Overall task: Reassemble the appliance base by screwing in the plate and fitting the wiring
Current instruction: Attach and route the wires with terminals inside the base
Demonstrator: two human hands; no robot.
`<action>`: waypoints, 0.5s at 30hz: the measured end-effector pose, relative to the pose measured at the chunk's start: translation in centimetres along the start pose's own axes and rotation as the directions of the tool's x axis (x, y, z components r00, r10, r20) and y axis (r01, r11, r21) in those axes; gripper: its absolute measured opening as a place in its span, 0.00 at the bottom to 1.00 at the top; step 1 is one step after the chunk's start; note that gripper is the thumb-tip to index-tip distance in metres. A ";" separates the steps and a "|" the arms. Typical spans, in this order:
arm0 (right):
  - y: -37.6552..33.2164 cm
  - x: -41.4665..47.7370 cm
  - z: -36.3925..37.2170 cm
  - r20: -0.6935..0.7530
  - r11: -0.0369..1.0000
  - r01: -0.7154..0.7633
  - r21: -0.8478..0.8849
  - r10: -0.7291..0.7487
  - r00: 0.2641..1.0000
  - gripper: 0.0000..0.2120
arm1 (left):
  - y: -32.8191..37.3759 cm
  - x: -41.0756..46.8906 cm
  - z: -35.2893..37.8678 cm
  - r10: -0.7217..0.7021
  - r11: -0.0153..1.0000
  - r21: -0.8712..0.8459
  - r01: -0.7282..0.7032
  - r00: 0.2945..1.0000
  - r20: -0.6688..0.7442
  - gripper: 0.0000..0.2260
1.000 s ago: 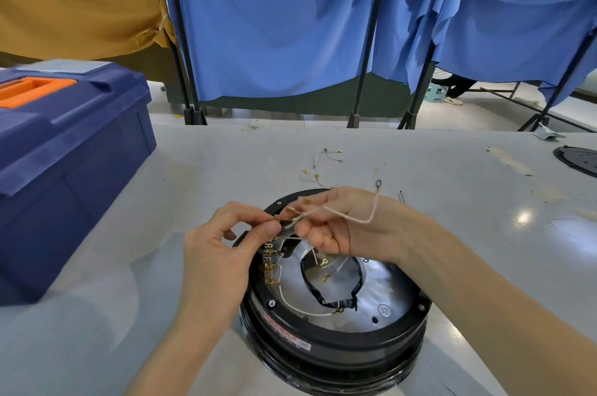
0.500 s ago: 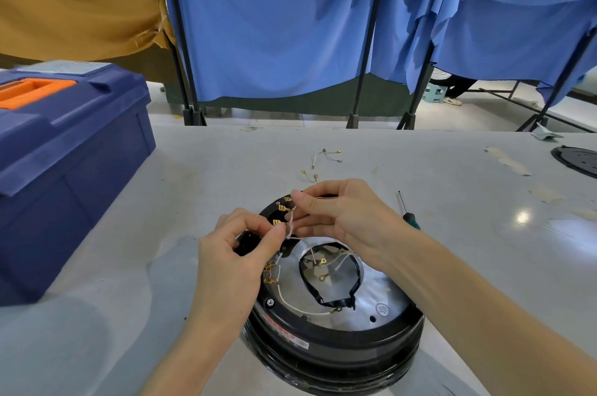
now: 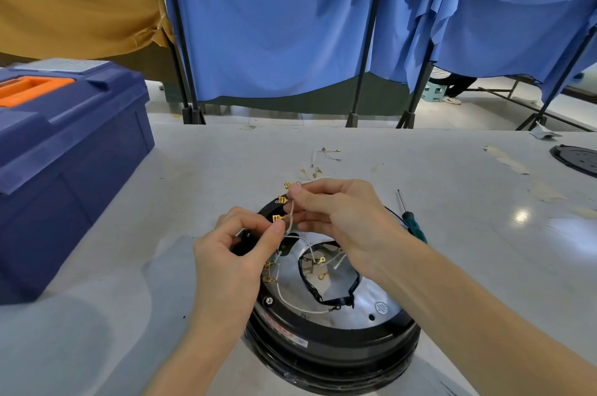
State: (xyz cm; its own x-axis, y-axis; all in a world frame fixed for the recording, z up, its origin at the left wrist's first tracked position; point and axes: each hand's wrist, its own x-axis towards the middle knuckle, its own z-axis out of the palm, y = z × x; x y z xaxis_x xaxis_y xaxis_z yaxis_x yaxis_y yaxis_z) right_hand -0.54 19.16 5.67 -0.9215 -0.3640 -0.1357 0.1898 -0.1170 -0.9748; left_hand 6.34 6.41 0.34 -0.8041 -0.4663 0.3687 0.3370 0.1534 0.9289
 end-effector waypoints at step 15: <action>-0.3 1.1 -1.1 0.049 0.949 -0.191 -0.252 0.210 0.977 0.04 | -1.3 1.5 -1.5 -0.078 0.973 0.199 0.118 0.977 -0.199 0.08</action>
State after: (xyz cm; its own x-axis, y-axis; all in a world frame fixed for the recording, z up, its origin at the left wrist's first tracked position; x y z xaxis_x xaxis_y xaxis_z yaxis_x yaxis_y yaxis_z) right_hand -1.94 19.80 5.63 -0.8437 -0.4248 -0.3283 0.2708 0.1912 -0.9435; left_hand 5.46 4.22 -0.33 -0.7144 -0.6407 0.2814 0.1356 0.2677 0.9539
